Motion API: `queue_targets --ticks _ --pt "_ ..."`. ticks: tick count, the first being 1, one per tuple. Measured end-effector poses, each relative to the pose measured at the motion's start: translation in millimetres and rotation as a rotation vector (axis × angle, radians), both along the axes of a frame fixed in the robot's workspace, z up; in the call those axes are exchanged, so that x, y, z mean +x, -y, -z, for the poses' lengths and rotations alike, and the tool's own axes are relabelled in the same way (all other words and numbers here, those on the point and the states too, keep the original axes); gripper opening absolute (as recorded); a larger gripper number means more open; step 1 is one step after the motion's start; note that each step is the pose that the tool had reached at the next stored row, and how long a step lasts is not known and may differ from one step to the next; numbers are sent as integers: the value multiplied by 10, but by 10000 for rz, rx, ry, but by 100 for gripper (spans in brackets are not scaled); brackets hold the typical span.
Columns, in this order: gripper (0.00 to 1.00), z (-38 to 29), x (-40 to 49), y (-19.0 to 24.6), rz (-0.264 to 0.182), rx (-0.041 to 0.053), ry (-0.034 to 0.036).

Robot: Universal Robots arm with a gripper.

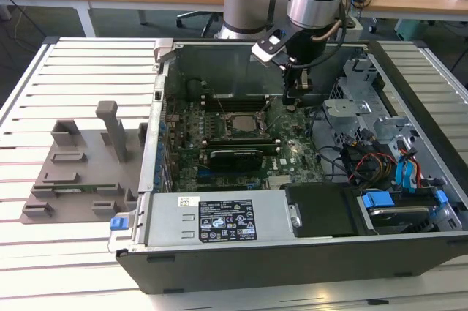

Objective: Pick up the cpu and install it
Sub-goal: 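Close the cpu cover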

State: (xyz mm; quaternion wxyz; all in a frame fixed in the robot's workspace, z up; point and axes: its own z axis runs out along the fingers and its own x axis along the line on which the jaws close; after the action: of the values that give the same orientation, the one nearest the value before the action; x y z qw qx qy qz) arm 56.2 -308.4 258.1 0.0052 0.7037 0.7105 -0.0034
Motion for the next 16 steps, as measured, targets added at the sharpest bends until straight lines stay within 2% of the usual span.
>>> queue_targets --ticks 4,11,14,16 --pt "11 13 -31 0 -7 -1 0" --pt "11 14 -163 1 -5 0 2" --pt "11 14 -164 0 -7 0 1" --pt "11 14 -194 -1 -6 -1 2"
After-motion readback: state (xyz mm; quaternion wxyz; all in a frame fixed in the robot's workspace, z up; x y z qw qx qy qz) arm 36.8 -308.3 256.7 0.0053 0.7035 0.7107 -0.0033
